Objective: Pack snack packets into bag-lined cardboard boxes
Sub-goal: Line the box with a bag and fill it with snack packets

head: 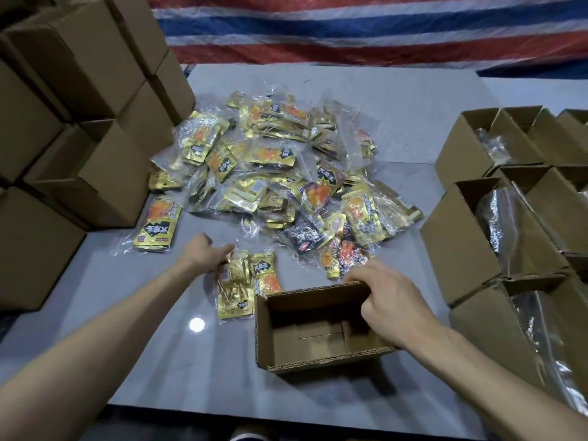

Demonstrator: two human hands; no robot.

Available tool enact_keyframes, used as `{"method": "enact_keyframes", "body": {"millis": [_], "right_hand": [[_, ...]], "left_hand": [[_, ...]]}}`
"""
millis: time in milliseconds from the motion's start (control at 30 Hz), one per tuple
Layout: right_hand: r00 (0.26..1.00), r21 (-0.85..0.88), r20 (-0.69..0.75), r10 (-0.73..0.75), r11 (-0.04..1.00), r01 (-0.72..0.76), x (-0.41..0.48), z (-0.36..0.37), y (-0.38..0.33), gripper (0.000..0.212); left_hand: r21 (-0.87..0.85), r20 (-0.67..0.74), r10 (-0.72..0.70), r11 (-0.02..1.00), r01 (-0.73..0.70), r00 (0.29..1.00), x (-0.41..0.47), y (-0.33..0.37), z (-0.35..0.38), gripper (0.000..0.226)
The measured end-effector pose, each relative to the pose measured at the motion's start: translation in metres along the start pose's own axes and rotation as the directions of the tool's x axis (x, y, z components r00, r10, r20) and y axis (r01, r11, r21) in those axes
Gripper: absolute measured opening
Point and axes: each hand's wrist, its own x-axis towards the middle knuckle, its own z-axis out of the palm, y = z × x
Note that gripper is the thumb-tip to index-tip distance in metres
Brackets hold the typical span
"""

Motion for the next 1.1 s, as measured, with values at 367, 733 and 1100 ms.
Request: {"method": "enact_keyframes", "body": {"millis": [367, 733, 1100], "right_hand": [[0.999, -0.001, -0.015, 0.032, 0.999, -0.032, -0.001, 0.000, -0.008, 0.048], [0.992, 0.062, 0.091, 0.085, 0.994, -0.091, -0.001, -0.012, -0.015, 0.030], [0.944, 0.295, -0.311, -0.109, 0.933, 0.205, 0.000, -0.046, -0.082, 0.069]], "left_hand": [[-0.279, 0.210, 0.006, 0.959, 0.054, 0.978, -0.018, 0.034, -0.011, 0.016], [-0.380, 0.103, 0.360, 0.876, -0.298, 0.927, -0.070, 0.076, -0.050, 0.019], [-0.501, -0.152, 0.533, 0.684, -0.530, 0.832, -0.149, 0.149, -0.076, 0.025]]}}
